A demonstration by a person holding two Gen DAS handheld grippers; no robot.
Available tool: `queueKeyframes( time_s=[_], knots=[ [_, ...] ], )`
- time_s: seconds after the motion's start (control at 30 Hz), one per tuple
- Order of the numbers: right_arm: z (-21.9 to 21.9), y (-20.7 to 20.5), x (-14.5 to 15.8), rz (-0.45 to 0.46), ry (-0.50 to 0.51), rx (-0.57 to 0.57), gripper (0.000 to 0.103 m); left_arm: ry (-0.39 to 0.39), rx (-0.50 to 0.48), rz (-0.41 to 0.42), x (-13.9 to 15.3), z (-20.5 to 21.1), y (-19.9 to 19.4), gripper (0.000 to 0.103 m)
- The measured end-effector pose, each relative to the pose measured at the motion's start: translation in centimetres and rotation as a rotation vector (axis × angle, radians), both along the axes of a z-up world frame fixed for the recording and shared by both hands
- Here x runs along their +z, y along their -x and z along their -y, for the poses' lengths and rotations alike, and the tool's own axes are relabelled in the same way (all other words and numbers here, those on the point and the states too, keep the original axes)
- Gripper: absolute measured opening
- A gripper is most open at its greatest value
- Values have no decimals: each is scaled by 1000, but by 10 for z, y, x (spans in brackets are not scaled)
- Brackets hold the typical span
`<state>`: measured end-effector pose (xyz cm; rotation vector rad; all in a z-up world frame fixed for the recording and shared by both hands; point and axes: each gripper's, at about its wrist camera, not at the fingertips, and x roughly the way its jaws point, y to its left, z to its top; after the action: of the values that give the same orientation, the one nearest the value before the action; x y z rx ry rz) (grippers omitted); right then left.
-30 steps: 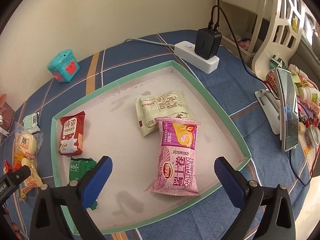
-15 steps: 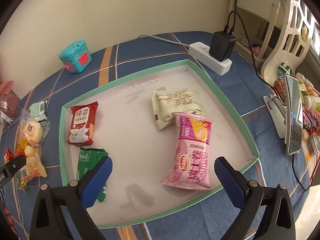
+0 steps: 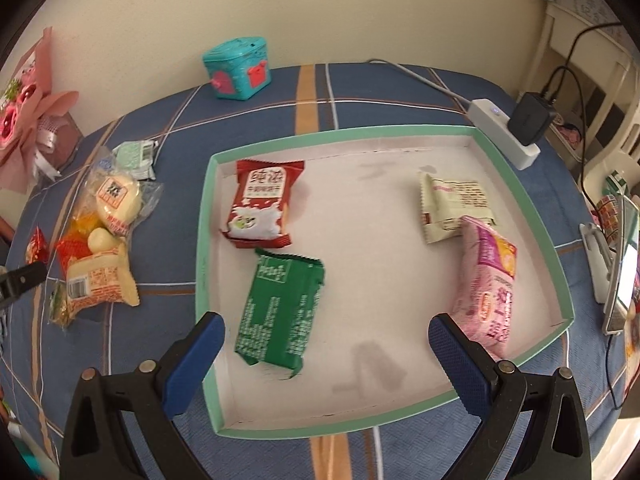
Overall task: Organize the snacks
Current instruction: 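Withdraw both tools from the tray toward the remaining snacks, then grasp the green round biscuit pack with left tool while right tool grasps yellow bread pack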
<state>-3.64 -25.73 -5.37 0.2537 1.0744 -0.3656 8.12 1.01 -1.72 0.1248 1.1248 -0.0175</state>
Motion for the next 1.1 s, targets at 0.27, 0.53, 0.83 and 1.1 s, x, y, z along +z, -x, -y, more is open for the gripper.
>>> queueKeyframes(
  time_s=[0.27,0.53,0.83,1.1],
  knots=[
    [-34,-20,2,9,-22,69,103,52,137,-7,1,-60,-9,96],
    [-73,-44,8,30,-51,149,103,120,183,-88,-25,-82,-23,96],
    [-116,-77,-2,28,-151,235,103,172,174,-154,-50,-81,-35,96],
    [-140,-104,-15,15,-187,261,103,203,233,-177,-63,-101,-47,96]
  ],
)
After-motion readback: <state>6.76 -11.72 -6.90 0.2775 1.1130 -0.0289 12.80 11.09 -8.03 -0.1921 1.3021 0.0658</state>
